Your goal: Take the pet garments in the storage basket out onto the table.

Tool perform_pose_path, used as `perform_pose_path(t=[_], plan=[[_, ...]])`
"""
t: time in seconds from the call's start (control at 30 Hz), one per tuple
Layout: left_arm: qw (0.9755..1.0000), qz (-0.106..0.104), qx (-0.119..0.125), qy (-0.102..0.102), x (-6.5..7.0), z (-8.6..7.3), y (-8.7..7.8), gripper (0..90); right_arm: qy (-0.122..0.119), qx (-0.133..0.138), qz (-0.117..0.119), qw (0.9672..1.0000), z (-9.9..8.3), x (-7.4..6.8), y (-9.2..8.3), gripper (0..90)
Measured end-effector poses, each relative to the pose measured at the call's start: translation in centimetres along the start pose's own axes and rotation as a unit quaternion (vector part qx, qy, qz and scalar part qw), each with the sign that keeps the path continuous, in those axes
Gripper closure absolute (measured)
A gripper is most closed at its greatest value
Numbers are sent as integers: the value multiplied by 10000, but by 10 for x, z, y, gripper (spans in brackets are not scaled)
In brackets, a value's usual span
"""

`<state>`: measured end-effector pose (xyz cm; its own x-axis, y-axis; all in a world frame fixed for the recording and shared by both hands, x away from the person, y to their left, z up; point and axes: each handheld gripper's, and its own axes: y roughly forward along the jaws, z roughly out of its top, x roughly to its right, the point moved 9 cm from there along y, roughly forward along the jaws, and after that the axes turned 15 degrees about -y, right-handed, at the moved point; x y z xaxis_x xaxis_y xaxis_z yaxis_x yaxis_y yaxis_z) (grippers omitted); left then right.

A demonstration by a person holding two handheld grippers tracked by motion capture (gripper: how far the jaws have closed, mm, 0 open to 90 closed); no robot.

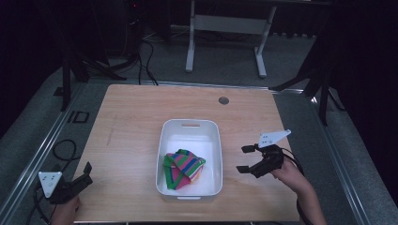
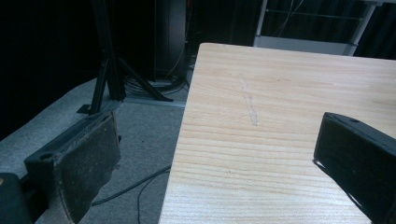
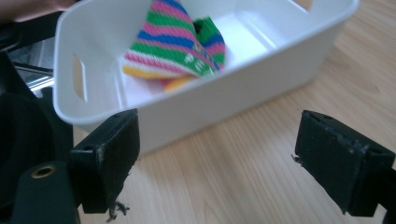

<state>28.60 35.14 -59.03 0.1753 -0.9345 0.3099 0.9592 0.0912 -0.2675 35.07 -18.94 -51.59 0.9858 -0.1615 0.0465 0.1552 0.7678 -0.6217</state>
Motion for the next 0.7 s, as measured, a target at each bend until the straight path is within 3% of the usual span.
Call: perform_pose_path(t=[0.13, 0.27, 0.37, 0.53, 0.7], plan=[[10000, -11, -6, 1, 0, 0, 0, 9, -307, -149, 119, 9993, 16, -2, 12, 140], [10000, -15, -8, -2, 0, 0, 0, 9, -450, -221, 325, 9982, 32, -6, 26, 140], [10000, -18, -10, -3, 0, 0, 0, 9, -500, -225, 364, 9978, 36, -7, 30, 140], [10000, -28, -8, -7, 0, 0, 0, 10, -671, -277, 684, 9950, 56, -15, 55, 137], [10000, -41, -5, -15, 0, 0, 0, 9, -739, -306, 792, 9936, 69, -20, 75, 137]])
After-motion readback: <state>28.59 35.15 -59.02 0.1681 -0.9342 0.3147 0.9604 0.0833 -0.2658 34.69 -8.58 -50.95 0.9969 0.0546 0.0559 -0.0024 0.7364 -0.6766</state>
